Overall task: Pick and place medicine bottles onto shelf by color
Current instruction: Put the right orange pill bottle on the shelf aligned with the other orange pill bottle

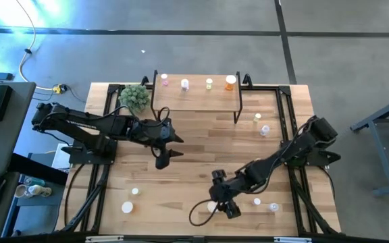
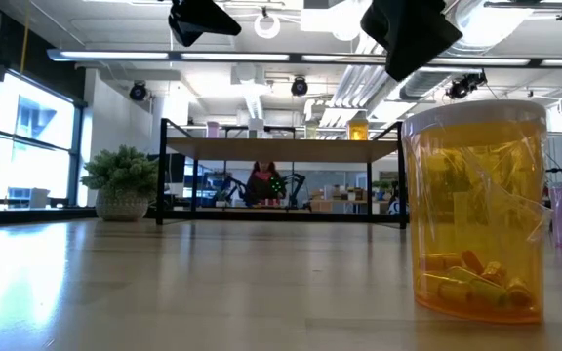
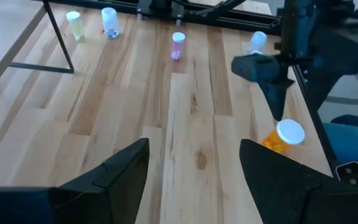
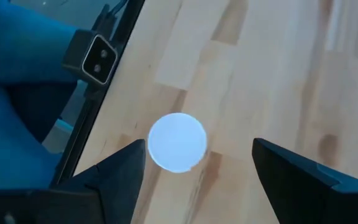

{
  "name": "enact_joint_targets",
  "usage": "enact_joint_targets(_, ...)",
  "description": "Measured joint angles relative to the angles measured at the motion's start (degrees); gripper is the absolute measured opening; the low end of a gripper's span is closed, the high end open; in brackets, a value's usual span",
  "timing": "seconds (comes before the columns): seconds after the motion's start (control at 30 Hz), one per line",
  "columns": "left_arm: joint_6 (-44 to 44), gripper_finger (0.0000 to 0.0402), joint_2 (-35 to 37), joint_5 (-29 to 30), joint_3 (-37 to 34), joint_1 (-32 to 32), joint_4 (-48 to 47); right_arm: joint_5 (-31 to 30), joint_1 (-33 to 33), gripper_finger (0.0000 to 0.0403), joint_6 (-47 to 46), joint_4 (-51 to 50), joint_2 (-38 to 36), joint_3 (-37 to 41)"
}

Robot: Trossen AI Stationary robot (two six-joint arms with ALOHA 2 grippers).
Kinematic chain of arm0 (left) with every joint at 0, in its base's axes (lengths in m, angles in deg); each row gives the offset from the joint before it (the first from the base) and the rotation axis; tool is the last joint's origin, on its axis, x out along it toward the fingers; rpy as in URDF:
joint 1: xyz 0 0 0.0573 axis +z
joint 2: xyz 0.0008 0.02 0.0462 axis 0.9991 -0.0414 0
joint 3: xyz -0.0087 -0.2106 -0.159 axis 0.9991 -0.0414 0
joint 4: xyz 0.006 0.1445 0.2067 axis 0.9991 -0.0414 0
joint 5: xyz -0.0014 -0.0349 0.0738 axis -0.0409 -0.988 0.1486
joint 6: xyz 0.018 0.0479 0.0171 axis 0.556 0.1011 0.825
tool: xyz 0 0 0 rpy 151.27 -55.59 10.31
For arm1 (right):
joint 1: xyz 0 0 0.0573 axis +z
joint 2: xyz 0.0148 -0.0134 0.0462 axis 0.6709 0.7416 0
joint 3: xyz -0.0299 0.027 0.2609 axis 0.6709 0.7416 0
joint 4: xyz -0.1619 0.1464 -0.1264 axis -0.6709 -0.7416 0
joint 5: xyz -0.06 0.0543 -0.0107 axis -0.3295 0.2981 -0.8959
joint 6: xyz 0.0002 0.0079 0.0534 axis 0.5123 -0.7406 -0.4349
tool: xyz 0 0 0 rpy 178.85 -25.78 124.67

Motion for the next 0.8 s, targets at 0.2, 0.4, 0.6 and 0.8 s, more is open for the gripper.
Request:
enact_joint_targets(0.2, 0.02, 0.0241, 0.0, 0.0, 0.0, -0.02, -0.09, -0.53, 1.46, 0.0287, 2.53, 3.12, 2.81, 0.0)
enact_joint_targets(0.4, -1.31, 0.0241, 0.0, 0.0, 0.0, -0.02, -0.09, -1.92, 1.83, 0.0287, 2.98, 4.13, 5.02, 0.0)
enact_joint_targets(0.6, -1.33, 0.0241, 0.0, 0.0, 0.0, -0.02, -0.09, -1.98, 1.83, 0.0287, 2.98, 4.45, 7.28, 0.0)
enact_joint_targets(0.8, -1.33, 0.0241, 0.0, 0.0, 0.0, -0.02, -0.09, -1.39, 1.88, 0.0287, 2.89, 4.95, 8.93, 0.0)
